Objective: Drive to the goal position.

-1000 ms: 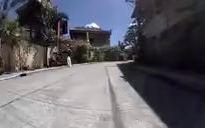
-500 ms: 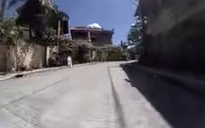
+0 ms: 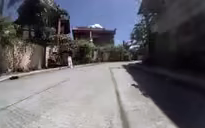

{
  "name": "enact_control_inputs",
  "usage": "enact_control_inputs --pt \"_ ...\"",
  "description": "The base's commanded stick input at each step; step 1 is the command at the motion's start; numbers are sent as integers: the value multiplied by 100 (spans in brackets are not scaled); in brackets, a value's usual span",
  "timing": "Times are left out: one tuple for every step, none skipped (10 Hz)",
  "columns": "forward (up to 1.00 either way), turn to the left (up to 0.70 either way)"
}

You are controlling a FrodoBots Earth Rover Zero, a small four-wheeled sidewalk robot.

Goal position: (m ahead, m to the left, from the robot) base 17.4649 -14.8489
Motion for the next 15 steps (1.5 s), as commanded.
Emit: enact_control_inputs --pt "100 0" --pt "100 -26" --pt "100 -38" --pt "100 -40" --pt "100 -23" --pt "100 -3" --pt "100 0" --pt "100 12" --pt "100 11" --pt "100 7" --pt "100 5" --pt "100 1" --pt "100 1" --pt "100 0" --pt "100 0"
